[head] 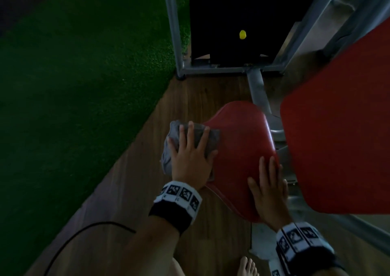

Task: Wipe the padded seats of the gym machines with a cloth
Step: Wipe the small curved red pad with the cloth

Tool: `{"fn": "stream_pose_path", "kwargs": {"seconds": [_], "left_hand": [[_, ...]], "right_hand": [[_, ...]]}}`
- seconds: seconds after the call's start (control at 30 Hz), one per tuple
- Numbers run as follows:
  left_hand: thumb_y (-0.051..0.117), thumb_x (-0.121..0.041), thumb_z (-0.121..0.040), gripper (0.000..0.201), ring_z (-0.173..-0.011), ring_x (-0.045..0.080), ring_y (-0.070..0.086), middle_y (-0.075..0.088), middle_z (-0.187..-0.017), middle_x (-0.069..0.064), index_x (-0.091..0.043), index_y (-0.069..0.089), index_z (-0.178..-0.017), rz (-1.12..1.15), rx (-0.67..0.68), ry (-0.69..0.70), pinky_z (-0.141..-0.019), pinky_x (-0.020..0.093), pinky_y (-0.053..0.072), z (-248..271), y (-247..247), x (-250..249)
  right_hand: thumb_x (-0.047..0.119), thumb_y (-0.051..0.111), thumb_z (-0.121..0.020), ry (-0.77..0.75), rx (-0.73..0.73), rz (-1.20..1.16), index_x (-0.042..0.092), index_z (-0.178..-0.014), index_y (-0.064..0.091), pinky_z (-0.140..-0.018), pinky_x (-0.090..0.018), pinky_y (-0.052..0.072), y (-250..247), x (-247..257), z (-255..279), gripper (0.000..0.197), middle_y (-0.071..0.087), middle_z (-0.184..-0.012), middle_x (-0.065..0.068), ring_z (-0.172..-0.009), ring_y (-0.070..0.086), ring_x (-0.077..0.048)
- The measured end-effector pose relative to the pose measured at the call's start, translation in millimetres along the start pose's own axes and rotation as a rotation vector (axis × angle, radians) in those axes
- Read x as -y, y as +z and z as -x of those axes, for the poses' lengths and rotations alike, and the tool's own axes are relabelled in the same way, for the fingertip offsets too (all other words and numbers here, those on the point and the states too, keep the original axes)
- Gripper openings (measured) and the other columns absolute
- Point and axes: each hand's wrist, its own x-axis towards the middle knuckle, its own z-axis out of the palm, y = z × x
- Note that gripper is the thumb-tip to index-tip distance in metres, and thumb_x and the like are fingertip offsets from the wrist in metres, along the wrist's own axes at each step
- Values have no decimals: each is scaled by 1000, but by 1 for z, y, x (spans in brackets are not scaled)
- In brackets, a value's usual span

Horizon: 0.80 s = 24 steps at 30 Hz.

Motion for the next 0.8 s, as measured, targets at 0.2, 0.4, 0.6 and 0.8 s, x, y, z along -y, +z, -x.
{"fn": "stream_pose_path", "kwargs": {"seconds": [0.2, 0.4, 0.6, 0.8], "left_hand": [[25, -65, -95, 60, -148, 23, -3, -6, -161, -11, -51, 3, -149, 292, 3, -141, -107, 59, 28, 6, -5, 28], [41, -47, -98, 64, -146, 16, 10, 1, -161, -5, -43, 7, -152, 734, -177, -291, -111, 36, 25, 38, 12, 22], [39, -40, -101, 63, -140, 5, 15, 7, -160, -4, -35, 4, -154, 923, -161, -371, -103, 24, 23, 37, 6, 14], [41, -42, -100, 53, -136, 12, 36, 36, -152, -4, -29, 29, -151, 974, -123, -387, -110, 29, 32, -3, 0, 42]], "right_hand": [[69, 1, -80, -27, 51, -12, 35, -150, -17, -117, -45, -7, -3, -2, 0, 80, -32, -155, 9, -140, -30, -9], [68, 3, -82, -11, 98, -14, 36, -149, -21, -117, -46, -8, -5, -3, 0, 78, -34, -154, 9, -144, -27, -16], [66, 6, -84, -14, 150, -13, 38, -146, -27, -116, -46, -10, -9, -2, -2, 76, -39, -151, 11, -143, -29, -17], [65, 8, -83, -9, 187, -22, 39, -146, -27, -116, -47, -11, -15, 1, -1, 76, -41, -150, 11, -142, -31, -17]]}}
